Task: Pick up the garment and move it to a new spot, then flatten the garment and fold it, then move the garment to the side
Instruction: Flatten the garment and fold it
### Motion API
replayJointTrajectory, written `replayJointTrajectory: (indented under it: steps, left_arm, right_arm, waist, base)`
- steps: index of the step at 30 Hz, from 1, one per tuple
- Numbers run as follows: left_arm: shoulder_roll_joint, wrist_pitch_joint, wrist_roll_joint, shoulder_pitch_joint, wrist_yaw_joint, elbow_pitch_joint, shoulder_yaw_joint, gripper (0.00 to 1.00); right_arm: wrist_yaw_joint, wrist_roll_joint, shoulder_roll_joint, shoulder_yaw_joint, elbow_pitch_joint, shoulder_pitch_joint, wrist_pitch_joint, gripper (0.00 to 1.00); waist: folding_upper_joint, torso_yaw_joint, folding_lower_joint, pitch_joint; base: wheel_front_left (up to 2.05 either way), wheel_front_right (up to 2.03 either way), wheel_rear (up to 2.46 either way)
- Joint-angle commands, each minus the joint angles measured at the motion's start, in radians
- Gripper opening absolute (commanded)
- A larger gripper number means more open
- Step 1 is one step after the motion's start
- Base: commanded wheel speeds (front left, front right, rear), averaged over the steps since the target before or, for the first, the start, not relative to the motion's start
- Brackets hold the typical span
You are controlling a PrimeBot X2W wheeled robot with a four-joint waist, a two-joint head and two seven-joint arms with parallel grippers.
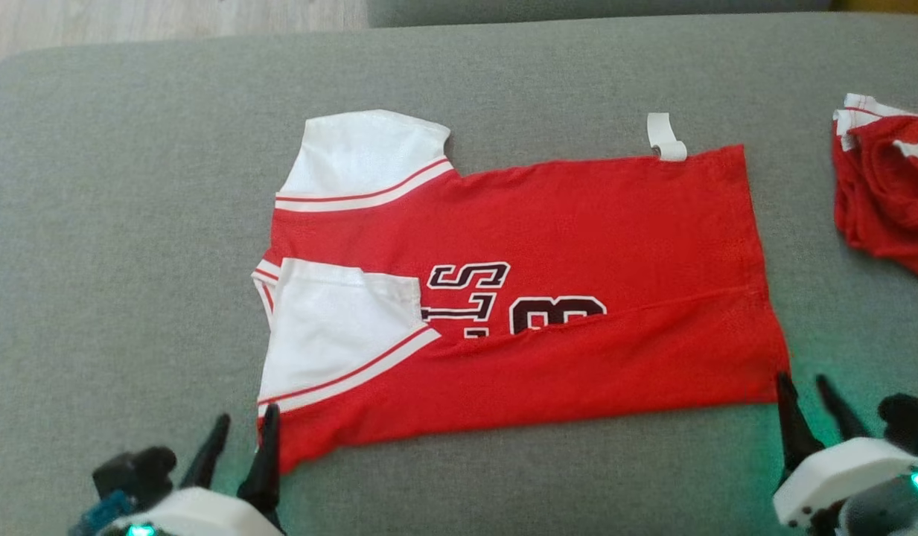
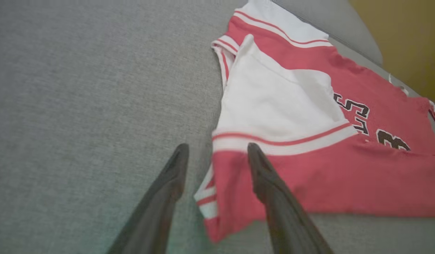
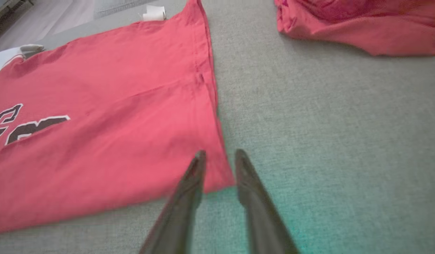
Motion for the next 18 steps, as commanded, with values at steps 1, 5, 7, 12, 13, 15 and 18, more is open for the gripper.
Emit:
replayJointTrajectory:
  steps: [1,5,7,12,13,15,18]
  left_arm:
    - [0.038,-0.006,0.02,-0.078,-0.005,-0.037,0.048,1.0]
    - [0.094,0.034,0.054,-0.19,-0.007,-0.091,0.068,1.0]
    - [0.129,0.071,0.073,-0.265,-0.009,-0.119,0.077,1.0]
    - [0.178,0.169,0.089,-0.444,-0.025,-0.144,0.085,1.0]
    - [0.189,0.196,0.092,-0.493,-0.035,-0.137,0.083,1.0]
    - [0.205,0.251,0.093,-0.588,-0.054,-0.108,0.077,1.0]
    - [0.225,0.326,0.103,-0.713,-0.087,-0.044,0.056,1.0]
  right_arm:
    - [-0.001,-0.006,-0.01,0.011,-0.056,-0.025,-0.011,1.0]
    - [-0.001,-0.013,-0.01,-0.001,-0.129,-0.057,-0.003,1.0]
    - [-0.001,-0.026,-0.01,-0.009,-0.173,-0.084,0.003,1.0]
    - [-0.001,-0.047,-0.01,0.0,-0.251,-0.151,0.032,1.0]
    - [-0.001,-0.054,-0.01,0.006,-0.264,-0.17,0.04,1.0]
    - [-0.001,-0.067,-0.01,0.024,-0.278,-0.213,0.052,1.0]
    - [-0.001,-0.076,-0.01,0.061,-0.275,-0.279,0.067,1.0]
  waist:
    - [0.0,-0.002,0.0,0.009]
    - [0.0,-0.008,0.0,0.031]
    - [0.0,-0.013,0.0,0.048]
    - [0.0,-0.029,0.0,0.091]
    - [0.0,-0.033,0.0,0.104]
    - [0.0,-0.045,0.0,0.131]
    - [0.0,-0.067,0.0,0.173]
  base:
    - [0.0,0.0,0.0]
    - [0.0,0.0,0.0]
    - [0.0,0.0,0.0]
    - [0.0,0.0,0.0]
    - [0.0,0.0,0.0]
    - [0.0,0.0,0.0]
    - [0.0,0.0,0.0]
